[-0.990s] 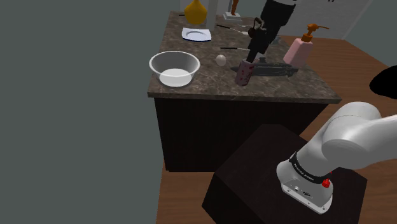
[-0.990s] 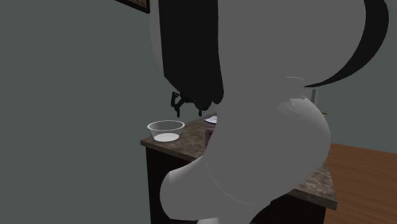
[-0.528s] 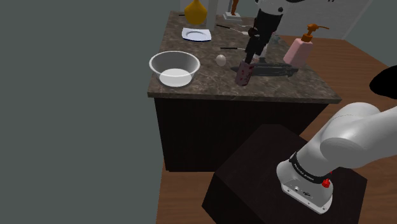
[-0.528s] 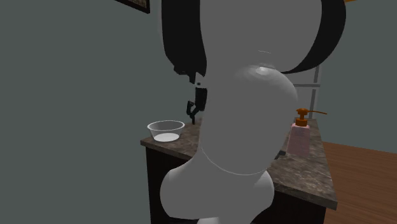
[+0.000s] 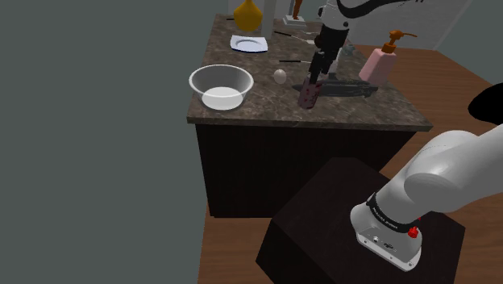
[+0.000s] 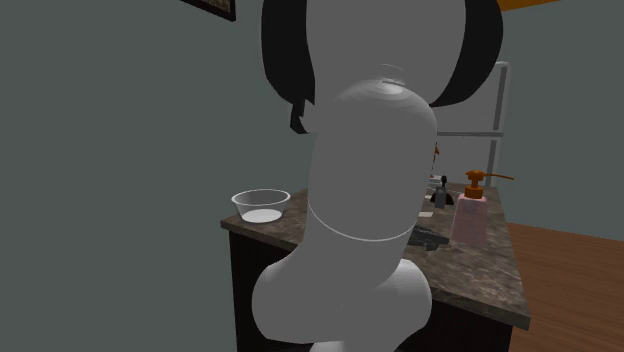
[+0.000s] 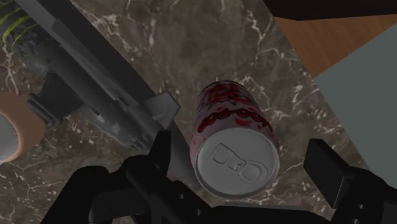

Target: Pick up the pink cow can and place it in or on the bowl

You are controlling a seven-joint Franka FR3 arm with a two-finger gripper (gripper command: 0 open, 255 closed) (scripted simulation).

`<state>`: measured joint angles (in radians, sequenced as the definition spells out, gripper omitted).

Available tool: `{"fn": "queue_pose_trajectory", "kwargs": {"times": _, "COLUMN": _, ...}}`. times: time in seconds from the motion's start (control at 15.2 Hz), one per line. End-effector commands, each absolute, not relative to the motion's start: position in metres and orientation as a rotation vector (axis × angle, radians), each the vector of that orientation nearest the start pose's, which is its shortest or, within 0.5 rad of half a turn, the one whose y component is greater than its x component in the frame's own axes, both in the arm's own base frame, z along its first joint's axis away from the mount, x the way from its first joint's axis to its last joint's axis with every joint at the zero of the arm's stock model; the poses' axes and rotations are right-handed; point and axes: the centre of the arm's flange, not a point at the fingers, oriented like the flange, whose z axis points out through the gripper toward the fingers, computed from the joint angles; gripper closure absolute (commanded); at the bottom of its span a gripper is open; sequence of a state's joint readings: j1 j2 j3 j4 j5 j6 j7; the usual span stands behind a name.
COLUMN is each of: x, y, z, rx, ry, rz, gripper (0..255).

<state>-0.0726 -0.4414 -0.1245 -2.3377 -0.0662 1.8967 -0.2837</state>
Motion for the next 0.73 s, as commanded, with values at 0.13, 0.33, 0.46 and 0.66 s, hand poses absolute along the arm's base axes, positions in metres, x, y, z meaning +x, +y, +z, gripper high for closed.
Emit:
{"fn": "queue_pose_trajectory", "kwargs": {"times": 0.13, "x": 0.408, "y": -0.091, "z": 0.480, "rx": -3.145, "ry": -0.189, "rz": 0.006, "gripper": 0}}
{"fn": "queue_pose_trajectory", "kwargs": {"times": 0.33, "x": 0.408, "y": -0.091, "z": 0.477, "rx": -3.145, "ry": -0.189, "rz": 0.006, "gripper": 0}}
{"fn": "queue_pose_trajectory", "kwargs": {"times": 0.46, "x": 0.408, "y": -0.091, "z": 0.477, "rx": -3.145, "ry": -0.189, "rz": 0.006, "gripper": 0}}
{"fn": "queue_pose_trajectory", "kwargs": {"times": 0.66, "x": 0.408, "y": -0.091, "z": 0.477, "rx": -3.145, "ry": -0.189, "rz": 0.007, "gripper": 0}}
